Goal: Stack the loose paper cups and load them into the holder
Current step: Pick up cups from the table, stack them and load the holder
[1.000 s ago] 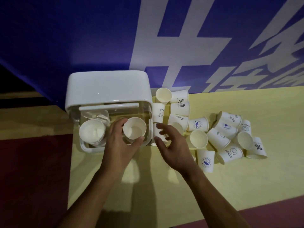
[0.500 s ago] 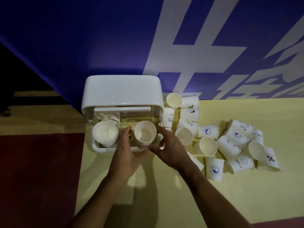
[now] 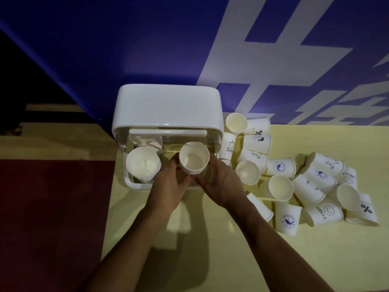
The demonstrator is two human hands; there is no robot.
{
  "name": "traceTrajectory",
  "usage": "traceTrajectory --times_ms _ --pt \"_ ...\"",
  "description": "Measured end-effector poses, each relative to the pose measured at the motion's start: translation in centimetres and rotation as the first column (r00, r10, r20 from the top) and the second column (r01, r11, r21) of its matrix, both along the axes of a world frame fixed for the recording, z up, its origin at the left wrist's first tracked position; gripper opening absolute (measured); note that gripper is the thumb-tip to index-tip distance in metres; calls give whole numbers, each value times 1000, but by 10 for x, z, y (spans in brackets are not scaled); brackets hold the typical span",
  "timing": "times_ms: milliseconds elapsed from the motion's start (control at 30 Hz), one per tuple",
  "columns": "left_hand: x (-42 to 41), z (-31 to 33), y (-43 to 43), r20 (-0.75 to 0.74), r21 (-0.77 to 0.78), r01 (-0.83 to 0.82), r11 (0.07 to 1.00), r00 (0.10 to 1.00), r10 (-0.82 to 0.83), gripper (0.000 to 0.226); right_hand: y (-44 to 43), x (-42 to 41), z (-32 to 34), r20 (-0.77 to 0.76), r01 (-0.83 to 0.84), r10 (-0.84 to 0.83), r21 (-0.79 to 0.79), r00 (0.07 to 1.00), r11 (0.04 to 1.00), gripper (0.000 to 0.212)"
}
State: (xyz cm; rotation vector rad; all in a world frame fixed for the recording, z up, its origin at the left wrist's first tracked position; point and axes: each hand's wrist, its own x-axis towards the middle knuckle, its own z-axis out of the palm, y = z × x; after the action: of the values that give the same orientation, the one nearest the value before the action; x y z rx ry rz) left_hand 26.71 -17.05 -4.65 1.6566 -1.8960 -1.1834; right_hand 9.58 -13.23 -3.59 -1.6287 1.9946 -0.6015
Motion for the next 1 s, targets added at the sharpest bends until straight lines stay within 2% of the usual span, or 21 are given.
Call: traceTrajectory --times_ms 267,500,633,767,867,1000 --pt "-28 -2 -28 22 -19 -106 994 994 106 29 -35 9 -9 118 104 -99 -34 988 994 58" --pt "-32 -13 -35 11 -4 -100 995 995 100 15 -43 18 -22 167 170 -171 18 971 985 57" --pt "-29 -6 -31 -16 35 -84 996 996 85 24 -34 18 -11 234 161 -159 11 959 987 55" --pt "-18 20 7 -8 28 -51 998 999 51 62 3 11 16 201 124 -122 4 972 992 60" --pt "-19 50 45 16 -8 16 1000 1000 -16 59 43 -14 39 212 217 -212 2 954 976 47" --pt "-67 64 59 9 -160 249 955 968 -251 55 88 -71 57 149 388 -386 16 910 921 44"
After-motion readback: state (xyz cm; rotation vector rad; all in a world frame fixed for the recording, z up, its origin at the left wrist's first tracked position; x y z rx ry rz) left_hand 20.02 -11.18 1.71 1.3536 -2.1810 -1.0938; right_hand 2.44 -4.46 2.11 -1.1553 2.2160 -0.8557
